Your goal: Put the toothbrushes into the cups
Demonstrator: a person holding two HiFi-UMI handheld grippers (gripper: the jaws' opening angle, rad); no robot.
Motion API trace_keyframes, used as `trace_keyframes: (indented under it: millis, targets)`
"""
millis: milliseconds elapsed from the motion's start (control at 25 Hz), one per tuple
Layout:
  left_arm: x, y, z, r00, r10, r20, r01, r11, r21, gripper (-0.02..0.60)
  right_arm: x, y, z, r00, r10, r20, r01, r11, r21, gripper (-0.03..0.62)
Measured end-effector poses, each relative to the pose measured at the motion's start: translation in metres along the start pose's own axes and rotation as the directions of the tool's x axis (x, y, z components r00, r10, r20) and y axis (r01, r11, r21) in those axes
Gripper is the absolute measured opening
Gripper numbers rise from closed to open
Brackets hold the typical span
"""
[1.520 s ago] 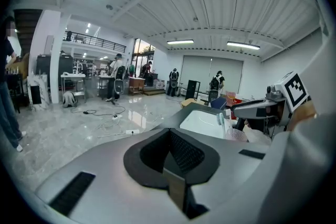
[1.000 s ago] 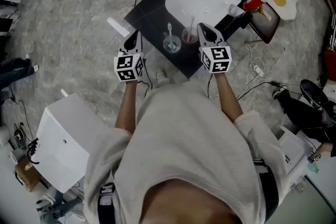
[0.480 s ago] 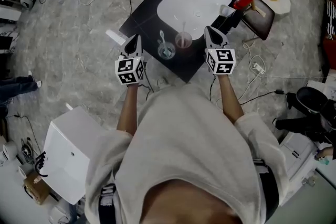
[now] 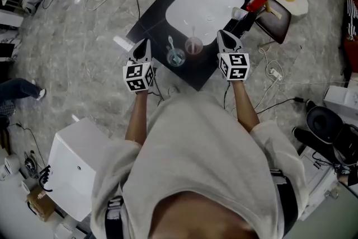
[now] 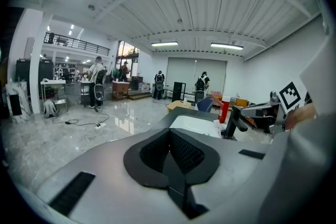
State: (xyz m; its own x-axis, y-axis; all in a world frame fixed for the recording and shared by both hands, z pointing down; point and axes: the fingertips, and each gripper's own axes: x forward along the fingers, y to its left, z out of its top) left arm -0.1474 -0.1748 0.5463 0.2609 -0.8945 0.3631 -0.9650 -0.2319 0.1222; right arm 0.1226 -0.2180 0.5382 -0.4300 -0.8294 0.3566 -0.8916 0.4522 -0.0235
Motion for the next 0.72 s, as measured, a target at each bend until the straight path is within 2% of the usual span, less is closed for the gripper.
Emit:
trace_keyframes:
  millis: [720]
  targets:
    - [0.001, 0.005, -0.005, 1.000, 0.003, -0.009, -0.003, 1.000, -0.003, 0.026, 0.008, 0.014, -0.001, 1.000, 0.020, -0.014, -0.020, 1.000, -0.023, 0.014]
